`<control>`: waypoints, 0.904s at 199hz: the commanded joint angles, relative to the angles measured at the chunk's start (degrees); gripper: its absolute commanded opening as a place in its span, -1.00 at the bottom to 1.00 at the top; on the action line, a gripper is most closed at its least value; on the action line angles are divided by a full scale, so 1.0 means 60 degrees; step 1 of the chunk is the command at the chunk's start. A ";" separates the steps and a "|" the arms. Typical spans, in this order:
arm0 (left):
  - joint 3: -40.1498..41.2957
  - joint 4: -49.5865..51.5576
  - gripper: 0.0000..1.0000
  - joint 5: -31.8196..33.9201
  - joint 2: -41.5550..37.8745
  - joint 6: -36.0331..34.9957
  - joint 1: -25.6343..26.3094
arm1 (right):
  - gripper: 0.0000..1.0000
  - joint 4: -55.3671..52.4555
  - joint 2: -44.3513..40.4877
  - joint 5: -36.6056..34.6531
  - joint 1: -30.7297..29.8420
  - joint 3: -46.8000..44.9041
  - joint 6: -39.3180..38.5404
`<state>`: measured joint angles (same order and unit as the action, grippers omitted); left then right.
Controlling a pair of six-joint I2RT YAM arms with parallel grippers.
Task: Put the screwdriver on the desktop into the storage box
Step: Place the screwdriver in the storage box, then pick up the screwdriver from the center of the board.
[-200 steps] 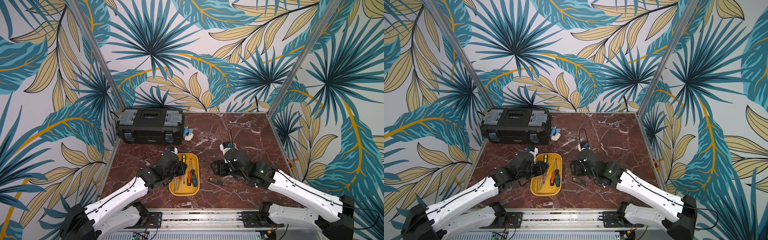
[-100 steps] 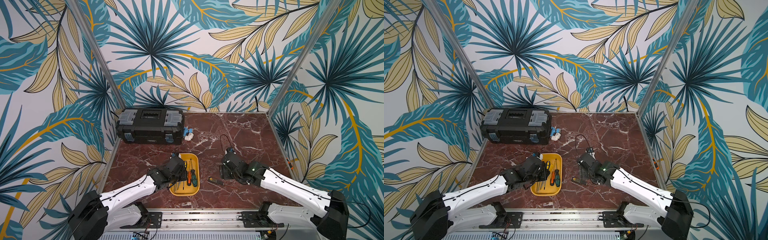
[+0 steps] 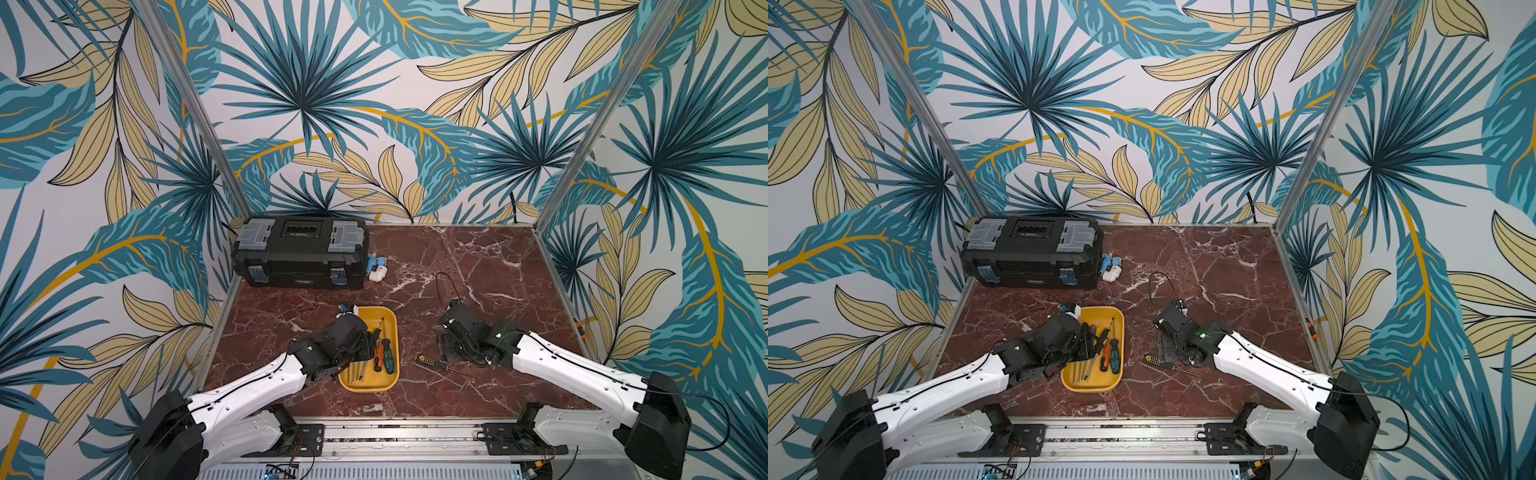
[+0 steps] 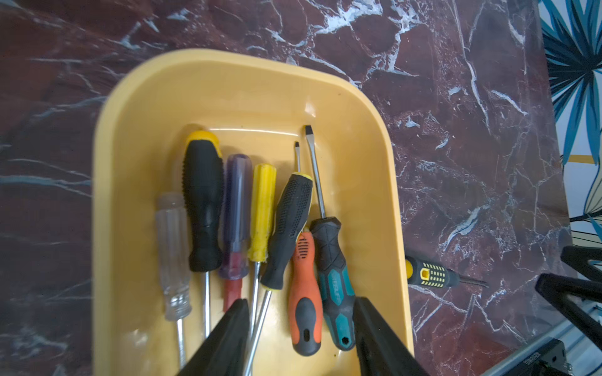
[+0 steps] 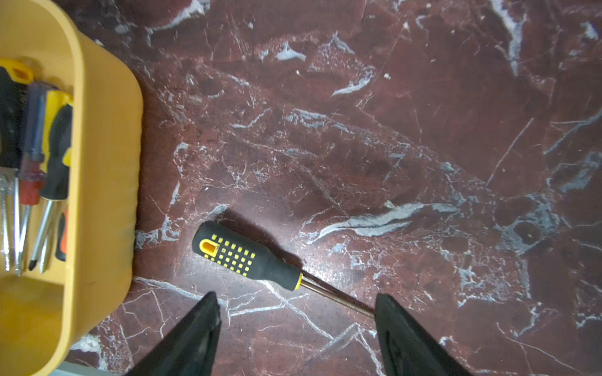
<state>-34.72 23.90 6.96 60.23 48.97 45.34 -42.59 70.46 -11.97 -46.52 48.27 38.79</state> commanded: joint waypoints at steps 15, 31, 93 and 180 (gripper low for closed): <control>-0.1165 0.1386 0.11 0.0976 -0.1188 -0.0143 -0.0013 | 0.59 0.0556 0.1136 0.1173 0.0020 -0.0347 -0.0482; -0.1317 0.1332 0.11 0.1009 -0.1766 -0.0082 -0.0032 | 0.55 0.0757 0.1645 0.1501 0.0008 -0.0393 -0.0547; -0.0762 0.0346 0.24 0.1301 -0.3930 0.0316 -0.0116 | 0.48 0.0945 0.1927 0.1414 0.0007 -0.0725 -0.0503; -0.0600 -0.0406 0.25 0.0659 -0.3860 0.0344 -0.0139 | 0.05 0.1337 0.2867 0.1491 0.0019 -0.0692 -0.0576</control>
<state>-39.27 24.43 12.05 36.91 50.98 44.77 -35.62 86.59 -3.25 -46.54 44.80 35.64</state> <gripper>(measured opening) 0.626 0.556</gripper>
